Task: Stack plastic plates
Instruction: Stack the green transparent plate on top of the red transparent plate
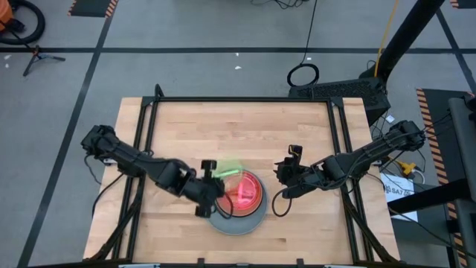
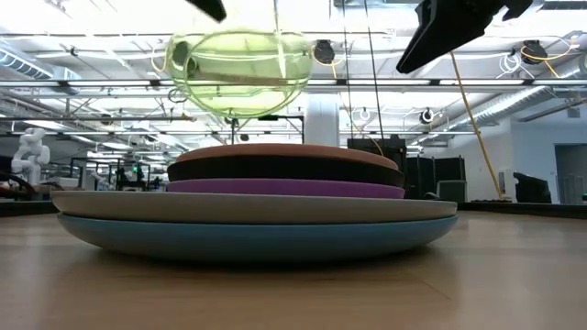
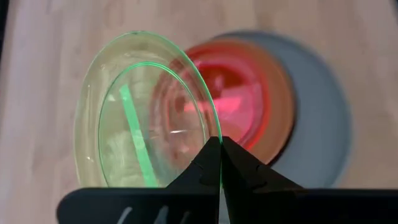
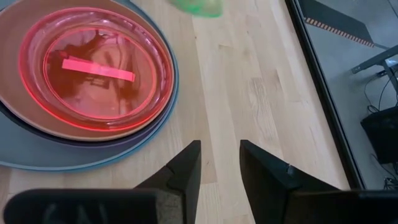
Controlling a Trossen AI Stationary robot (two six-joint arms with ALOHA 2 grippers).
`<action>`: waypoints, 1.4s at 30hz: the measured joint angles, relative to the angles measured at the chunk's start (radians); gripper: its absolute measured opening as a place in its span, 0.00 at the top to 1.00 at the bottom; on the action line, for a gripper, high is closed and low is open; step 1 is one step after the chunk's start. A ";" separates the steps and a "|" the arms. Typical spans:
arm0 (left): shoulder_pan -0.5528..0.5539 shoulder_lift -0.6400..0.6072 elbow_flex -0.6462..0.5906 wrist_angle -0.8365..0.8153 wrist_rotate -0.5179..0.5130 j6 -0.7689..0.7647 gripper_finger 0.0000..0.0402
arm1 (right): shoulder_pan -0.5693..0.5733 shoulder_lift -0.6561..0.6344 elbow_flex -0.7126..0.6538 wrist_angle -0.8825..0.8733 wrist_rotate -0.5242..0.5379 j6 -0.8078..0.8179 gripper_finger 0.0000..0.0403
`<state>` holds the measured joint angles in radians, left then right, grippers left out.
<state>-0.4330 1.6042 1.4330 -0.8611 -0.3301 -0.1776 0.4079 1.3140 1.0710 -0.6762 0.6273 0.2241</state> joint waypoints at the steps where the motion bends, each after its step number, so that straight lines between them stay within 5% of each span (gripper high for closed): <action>1: -0.013 0.000 0.000 0.019 0.000 0.000 0.99 | 0.000 0.000 0.000 0.004 0.000 0.000 0.75; 13: -0.059 0.093 0.002 0.198 0.014 0.073 0.99 | 0.000 -0.001 0.000 0.022 0.000 0.000 0.75; 23: -0.036 0.201 0.001 0.172 0.017 0.147 0.96 | 0.000 0.000 0.000 0.021 0.000 -0.003 0.75; 42: -0.015 0.207 0.001 0.184 0.066 0.118 0.95 | 0.000 0.000 0.000 0.021 0.000 -0.007 0.75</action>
<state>-0.4485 1.8111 1.4338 -0.6773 -0.2643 -0.0596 0.4077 1.3136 1.0710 -0.6552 0.6270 0.2169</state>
